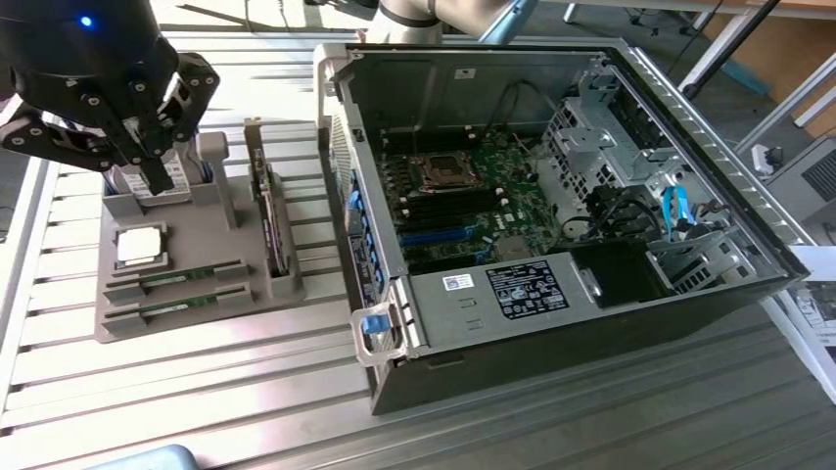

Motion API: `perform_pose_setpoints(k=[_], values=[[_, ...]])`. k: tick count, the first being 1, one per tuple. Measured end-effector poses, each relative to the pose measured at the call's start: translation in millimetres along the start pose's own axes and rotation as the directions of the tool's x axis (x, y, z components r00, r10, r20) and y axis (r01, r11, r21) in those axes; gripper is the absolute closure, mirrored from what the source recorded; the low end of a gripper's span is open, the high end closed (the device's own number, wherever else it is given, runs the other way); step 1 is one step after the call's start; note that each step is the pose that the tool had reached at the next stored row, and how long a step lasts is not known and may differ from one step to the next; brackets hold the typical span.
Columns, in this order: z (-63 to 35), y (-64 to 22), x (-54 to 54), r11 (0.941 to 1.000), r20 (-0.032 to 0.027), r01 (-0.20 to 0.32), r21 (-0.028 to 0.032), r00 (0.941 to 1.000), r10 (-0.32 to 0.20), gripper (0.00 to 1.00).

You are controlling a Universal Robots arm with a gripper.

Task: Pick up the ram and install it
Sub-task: 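Pick up the ram and move it above insertion slot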

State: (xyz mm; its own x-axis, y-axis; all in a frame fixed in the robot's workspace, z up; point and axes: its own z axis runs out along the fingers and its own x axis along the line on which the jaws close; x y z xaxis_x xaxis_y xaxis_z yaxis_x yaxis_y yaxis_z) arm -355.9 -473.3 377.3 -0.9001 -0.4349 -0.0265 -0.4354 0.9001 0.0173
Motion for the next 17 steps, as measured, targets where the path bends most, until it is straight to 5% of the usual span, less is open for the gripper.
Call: perform_pose_setpoints(k=[9, 17], values=[[1.6, 0.0, 0.0, 0.989, -0.0023, 0.148, -0.0041, 0.989, -0.148, 0.9], [3.1, 0.0, 0.1, 0.9601, -0.0038, 0.28, -0.0081, 0.9601, -0.28, 0.9]])
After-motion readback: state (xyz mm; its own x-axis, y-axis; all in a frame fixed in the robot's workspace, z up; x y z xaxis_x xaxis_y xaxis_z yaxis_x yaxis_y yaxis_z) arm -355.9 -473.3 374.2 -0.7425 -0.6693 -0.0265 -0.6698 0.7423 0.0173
